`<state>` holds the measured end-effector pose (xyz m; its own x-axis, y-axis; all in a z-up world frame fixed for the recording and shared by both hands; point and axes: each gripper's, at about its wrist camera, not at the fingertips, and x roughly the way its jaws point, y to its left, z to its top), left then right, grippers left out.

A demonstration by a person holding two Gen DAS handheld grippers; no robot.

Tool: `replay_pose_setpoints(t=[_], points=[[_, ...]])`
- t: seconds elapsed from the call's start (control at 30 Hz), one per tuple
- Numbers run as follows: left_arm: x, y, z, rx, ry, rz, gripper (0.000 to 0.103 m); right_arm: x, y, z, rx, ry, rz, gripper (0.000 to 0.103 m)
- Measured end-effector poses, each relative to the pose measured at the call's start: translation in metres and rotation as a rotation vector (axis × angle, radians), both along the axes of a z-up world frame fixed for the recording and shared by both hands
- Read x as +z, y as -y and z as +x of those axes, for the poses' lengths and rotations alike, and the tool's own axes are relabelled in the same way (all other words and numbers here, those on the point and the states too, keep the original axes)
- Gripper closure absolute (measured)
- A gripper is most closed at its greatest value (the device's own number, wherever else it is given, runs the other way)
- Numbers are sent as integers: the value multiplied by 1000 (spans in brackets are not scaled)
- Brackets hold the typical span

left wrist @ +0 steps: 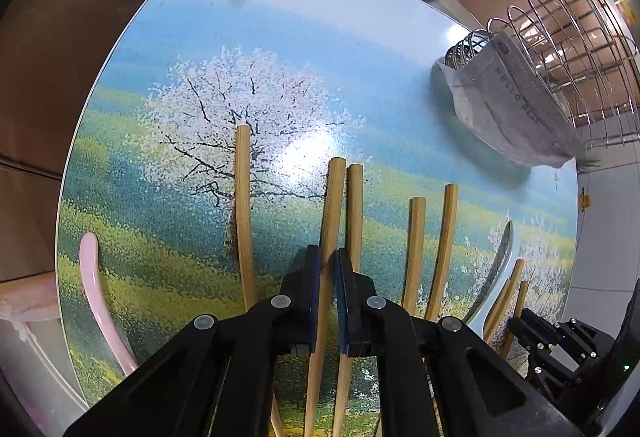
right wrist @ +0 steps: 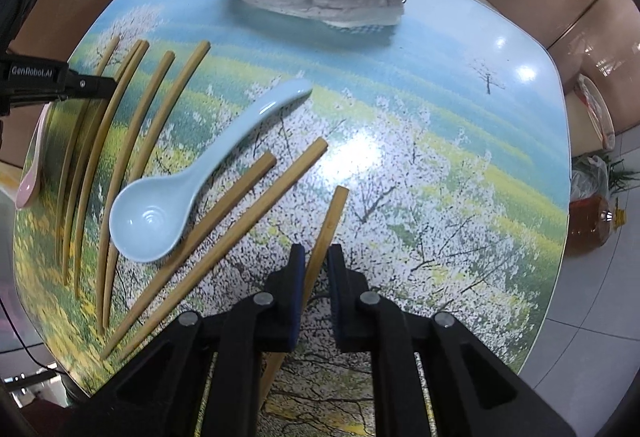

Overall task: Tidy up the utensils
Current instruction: 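Close the left gripper on a wooden chopstick while the right gripper grasps another chopstick, then lift both held chopsticks upright and carry them over the wire utensil holder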

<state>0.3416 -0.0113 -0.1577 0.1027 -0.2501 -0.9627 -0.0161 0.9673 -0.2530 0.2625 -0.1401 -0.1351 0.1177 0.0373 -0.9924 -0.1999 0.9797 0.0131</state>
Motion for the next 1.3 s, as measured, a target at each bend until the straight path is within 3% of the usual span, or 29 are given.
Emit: replay_pose_setpoints(t=[0.5, 0.77, 1.03, 1.3], points=[[1, 8, 4, -54, -30, 33, 95, -1, -4, 22, 92, -73, -2, 92], [0, 9, 2, -43, -19, 28, 96, 3, -1, 16, 98, -39, 15, 94], [1, -2, -4, 12, -3, -8, 97, 13, 22, -9, 63, 16, 106, 97], [36, -14, -23, 30, 94, -29, 97, 50, 40, -49, 40, 134, 173, 97]])
